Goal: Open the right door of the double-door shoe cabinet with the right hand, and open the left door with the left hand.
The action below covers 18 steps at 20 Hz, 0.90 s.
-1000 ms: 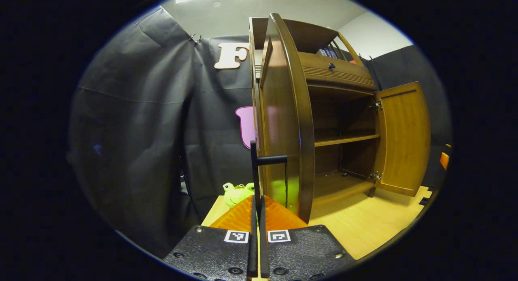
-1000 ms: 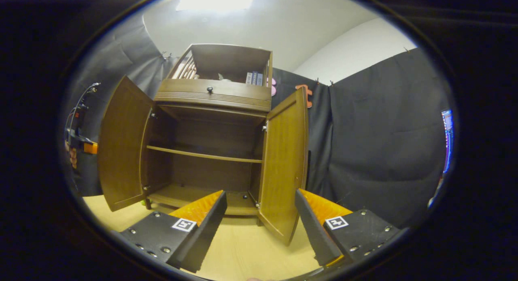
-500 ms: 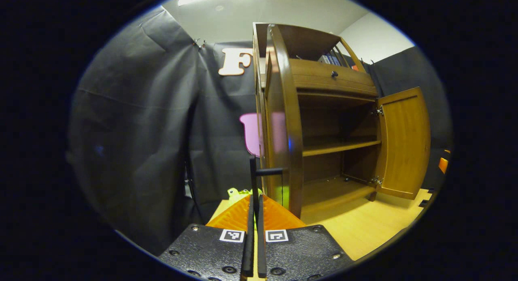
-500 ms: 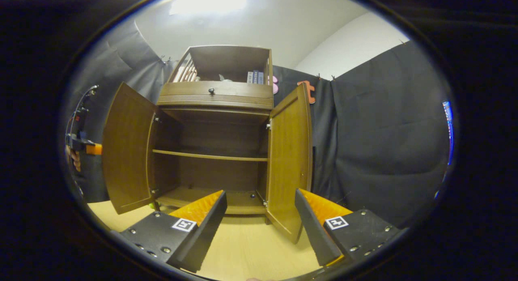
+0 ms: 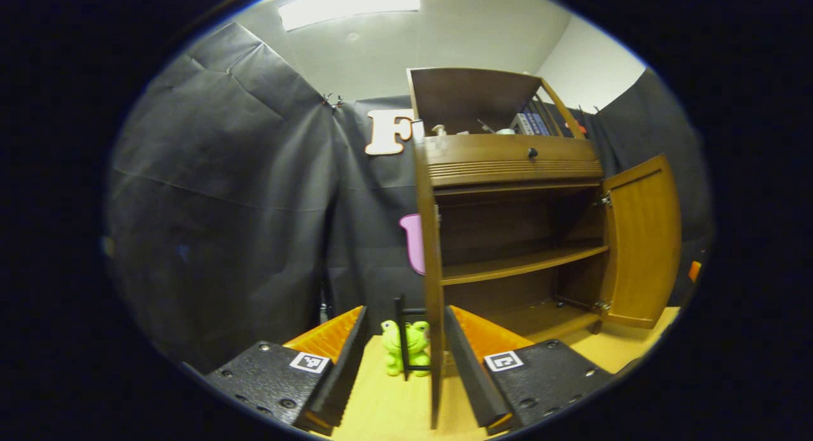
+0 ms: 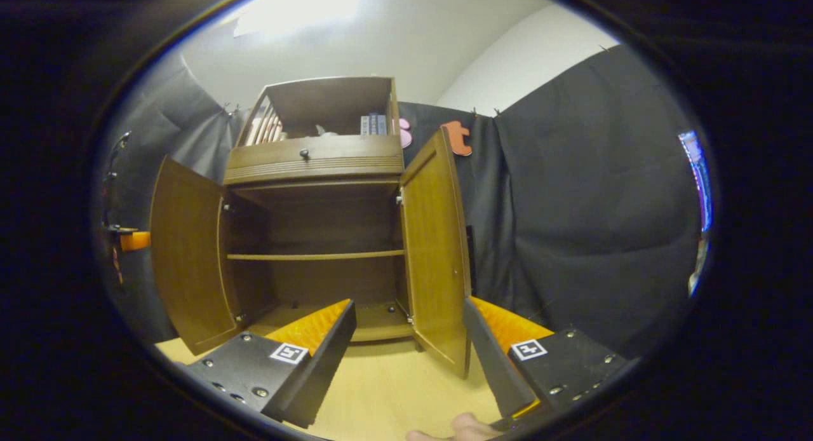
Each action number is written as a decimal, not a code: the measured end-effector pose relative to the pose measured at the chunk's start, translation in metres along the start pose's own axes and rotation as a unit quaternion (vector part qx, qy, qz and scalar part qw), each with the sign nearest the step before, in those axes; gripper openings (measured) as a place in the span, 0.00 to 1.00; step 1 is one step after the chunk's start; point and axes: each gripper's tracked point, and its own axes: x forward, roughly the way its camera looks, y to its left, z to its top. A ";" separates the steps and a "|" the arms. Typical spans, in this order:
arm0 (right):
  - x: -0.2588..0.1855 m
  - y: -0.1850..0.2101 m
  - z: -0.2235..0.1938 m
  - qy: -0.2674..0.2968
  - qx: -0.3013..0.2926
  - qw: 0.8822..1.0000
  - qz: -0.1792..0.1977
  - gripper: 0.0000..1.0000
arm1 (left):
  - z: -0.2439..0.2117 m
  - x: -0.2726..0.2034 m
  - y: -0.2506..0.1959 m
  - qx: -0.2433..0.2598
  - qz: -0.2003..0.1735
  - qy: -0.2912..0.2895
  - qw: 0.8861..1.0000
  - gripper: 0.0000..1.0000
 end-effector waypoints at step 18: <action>0.035 0.003 0.041 0.010 -0.055 0.998 -0.043 1.00 | 0.030 0.048 -0.210 -0.031 -0.134 -0.013 0.990 0.99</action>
